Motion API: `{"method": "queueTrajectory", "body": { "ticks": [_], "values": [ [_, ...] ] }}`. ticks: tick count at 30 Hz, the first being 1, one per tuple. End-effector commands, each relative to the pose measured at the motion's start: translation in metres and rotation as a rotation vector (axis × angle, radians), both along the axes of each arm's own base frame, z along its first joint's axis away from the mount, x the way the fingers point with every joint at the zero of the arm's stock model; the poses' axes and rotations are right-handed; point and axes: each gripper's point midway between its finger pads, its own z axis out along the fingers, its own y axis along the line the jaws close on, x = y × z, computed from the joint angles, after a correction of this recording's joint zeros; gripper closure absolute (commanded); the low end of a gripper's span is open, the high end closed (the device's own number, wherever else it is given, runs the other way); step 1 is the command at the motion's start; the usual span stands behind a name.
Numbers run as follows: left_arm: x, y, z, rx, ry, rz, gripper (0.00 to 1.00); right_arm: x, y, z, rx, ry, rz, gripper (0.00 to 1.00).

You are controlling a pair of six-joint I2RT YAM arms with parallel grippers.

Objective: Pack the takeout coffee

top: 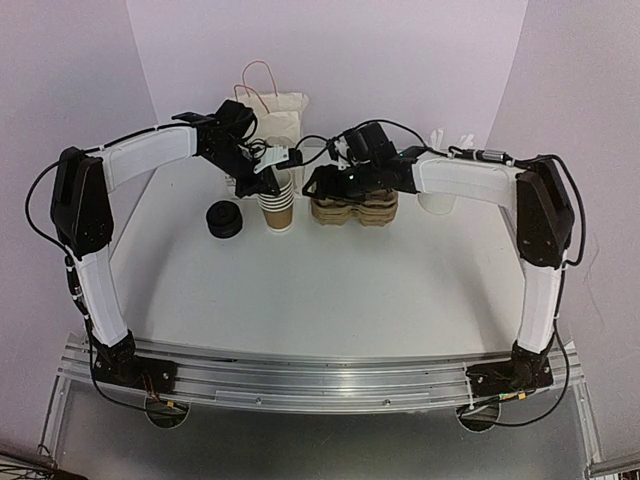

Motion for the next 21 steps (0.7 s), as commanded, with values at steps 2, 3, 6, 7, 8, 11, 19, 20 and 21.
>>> {"method": "queueTrajectory", "body": {
  "ticks": [2,3,6,7,8,11,19,20,21],
  "values": [
    [0.001,-0.010,0.027,-0.060,0.006,-0.002,1.00,0.003,0.031,0.001,0.093,0.055,0.028,0.31],
    [0.001,-0.010,0.027,-0.062,0.008,-0.002,1.00,0.003,0.034,0.001,0.105,0.062,0.034,0.31],
    [0.001,-0.010,0.025,-0.065,0.010,-0.001,1.00,0.007,0.042,0.000,0.128,0.070,0.039,0.32],
    [0.001,-0.010,0.024,-0.064,0.009,-0.003,1.00,0.008,0.043,-0.001,0.132,0.071,0.039,0.32],
    [0.001,-0.010,0.024,-0.063,0.008,-0.005,1.00,0.010,0.045,-0.001,0.137,0.069,0.037,0.32],
    [0.002,-0.010,0.027,-0.064,-0.002,-0.004,1.00,0.013,0.048,-0.002,0.150,0.071,0.032,0.33],
    [-0.006,0.001,0.070,-0.023,-0.038,-0.034,1.00,0.012,0.041,0.014,0.148,0.026,0.026,0.32],
    [-0.011,0.003,0.074,-0.019,-0.032,-0.042,1.00,0.010,0.039,0.017,0.148,0.020,0.027,0.32],
    [-0.016,0.005,0.077,-0.018,-0.029,-0.052,1.00,0.009,0.038,0.021,0.148,0.011,0.030,0.32]
  ]
}}
